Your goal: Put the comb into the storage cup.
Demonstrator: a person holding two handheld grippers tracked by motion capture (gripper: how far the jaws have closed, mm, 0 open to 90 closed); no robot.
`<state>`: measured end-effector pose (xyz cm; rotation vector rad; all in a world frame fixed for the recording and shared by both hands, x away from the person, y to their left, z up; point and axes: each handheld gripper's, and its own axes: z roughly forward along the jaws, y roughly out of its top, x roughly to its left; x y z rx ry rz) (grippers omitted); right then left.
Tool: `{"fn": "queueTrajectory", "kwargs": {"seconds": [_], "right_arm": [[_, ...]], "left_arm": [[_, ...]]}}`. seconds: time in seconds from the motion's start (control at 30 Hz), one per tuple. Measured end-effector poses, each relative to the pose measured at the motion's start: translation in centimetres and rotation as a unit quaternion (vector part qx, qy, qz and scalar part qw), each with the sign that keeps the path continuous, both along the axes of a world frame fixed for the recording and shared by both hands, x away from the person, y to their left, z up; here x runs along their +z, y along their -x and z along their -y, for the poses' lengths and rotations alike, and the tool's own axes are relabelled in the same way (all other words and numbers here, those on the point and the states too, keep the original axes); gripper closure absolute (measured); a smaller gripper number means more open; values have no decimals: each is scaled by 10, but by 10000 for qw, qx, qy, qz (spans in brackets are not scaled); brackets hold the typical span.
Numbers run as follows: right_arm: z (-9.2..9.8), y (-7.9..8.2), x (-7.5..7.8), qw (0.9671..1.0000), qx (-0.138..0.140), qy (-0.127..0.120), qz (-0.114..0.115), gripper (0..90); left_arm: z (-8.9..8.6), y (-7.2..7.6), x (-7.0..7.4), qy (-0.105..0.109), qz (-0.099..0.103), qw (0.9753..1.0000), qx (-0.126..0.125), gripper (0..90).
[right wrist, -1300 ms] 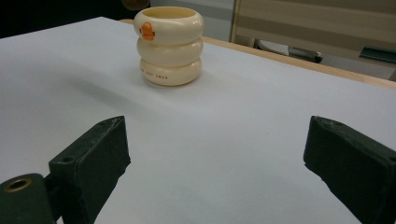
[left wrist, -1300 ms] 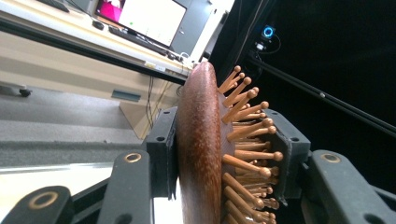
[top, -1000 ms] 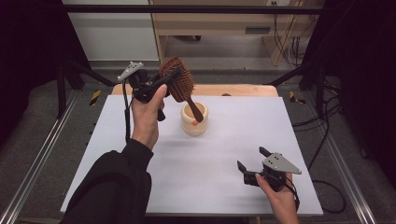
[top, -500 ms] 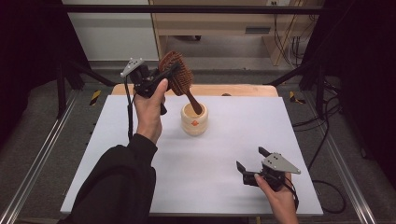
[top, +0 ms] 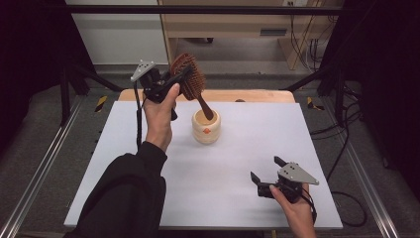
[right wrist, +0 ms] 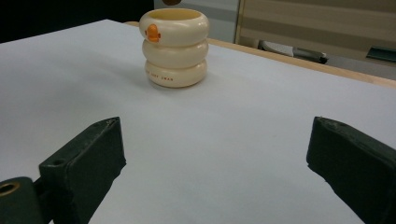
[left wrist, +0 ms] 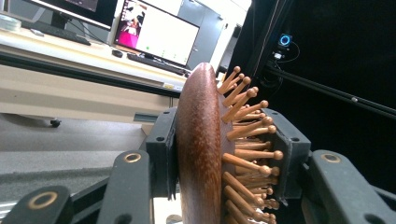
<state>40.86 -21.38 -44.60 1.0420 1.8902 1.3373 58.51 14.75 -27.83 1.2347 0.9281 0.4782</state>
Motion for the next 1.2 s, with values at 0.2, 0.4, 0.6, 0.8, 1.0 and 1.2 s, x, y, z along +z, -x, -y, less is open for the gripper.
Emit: {"fn": "queueTrajectory", "kwargs": {"seconds": [0.2,0.4,0.6,0.8,1.0,1.2], "right_arm": [[0,1,1,10000,7,-18,5,44],[2,1,1,10000,23,-49,25,44],[1,0,1,10000,43,-52,24,44],[1,0,1,10000,45,-35,12,44],[2,0,1,10000,34,-50,15,44],[2,0,1,10000,30,-59,9,44]], "left_arm": [[0,-4,-2,-25,-20,10000,76,517],[1,-6,-3,-103,11,9998,158,517],[1,-6,-5,-126,10,9997,185,517],[3,-6,-6,-136,18,9997,217,517],[3,-7,-7,-152,23,9996,224,517],[4,-6,-7,-182,48,9996,201,517]]}}
